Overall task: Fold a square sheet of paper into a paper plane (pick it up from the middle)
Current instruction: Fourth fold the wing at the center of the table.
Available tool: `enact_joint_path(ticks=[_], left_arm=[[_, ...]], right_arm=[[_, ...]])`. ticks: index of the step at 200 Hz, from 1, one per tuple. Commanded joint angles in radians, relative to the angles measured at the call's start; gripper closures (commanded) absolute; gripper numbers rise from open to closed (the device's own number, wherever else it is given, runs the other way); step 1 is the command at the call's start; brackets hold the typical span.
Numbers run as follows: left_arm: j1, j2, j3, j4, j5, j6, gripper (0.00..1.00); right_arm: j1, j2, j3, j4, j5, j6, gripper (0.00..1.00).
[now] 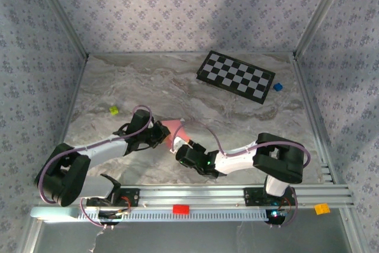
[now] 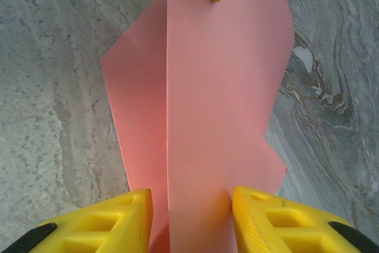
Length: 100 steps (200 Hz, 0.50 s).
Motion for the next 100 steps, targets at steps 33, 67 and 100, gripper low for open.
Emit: enact_joint_path(ticks=[33,67,100], left_arm=[[-0.005,-0.02,0.03,-0.038,0.002,0.007,0.92],[-0.005,-0.024,0.026,-0.037,0.0,0.006,0.92],[-0.005,-0.027,0.026,-0.042,-0.001,0.005,0.92]], right_arm=[[0.007,-0.036,-0.012,0.027,-0.013,-0.035,0.57],[0.007,-0.062,-0.025,0.042,-0.03,-0.072,0.57],[0.005,-0.102,-0.055,0.067,-0.065,-0.09,0.56]])
